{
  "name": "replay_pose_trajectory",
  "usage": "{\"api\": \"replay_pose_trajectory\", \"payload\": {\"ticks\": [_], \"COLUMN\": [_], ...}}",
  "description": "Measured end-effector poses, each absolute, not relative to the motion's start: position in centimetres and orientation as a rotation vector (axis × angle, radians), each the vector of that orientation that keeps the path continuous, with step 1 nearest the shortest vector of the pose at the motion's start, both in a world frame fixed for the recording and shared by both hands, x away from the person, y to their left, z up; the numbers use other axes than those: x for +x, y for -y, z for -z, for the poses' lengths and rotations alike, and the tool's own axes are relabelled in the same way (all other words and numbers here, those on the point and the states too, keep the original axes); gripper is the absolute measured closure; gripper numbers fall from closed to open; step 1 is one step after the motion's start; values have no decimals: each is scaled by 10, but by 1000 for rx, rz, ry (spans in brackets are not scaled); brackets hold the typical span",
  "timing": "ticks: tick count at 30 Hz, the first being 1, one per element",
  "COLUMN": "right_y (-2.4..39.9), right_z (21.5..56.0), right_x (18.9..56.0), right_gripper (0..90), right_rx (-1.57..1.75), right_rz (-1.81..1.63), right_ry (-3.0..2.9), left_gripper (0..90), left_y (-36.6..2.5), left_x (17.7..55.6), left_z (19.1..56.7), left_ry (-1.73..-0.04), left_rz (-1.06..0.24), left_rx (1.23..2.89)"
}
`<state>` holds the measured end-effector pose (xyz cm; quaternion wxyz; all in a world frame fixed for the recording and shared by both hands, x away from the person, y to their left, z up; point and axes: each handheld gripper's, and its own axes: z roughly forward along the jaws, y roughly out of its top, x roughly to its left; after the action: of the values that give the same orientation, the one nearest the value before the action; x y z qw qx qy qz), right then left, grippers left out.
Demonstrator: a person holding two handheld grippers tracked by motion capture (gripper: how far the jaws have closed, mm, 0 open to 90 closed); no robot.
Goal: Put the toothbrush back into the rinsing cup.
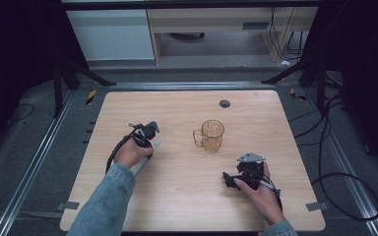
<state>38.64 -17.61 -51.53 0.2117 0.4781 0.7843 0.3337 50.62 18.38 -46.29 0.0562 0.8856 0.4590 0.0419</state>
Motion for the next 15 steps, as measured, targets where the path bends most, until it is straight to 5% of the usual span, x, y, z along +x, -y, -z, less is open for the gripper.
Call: {"api": "replay_pose_trajectory", "payload": {"ticks": [15], "right_y": [176], "right_z": [515], "right_x": [386], "right_gripper": [4], "right_rx": [1330], "right_rz": [-928], "right_ry": [-2178], "left_gripper": [787], "left_y": [-178], "left_x": [487], "left_z": [433], "left_ry": [-1264], "left_rz": [-248], "left_rx": [2545]}}
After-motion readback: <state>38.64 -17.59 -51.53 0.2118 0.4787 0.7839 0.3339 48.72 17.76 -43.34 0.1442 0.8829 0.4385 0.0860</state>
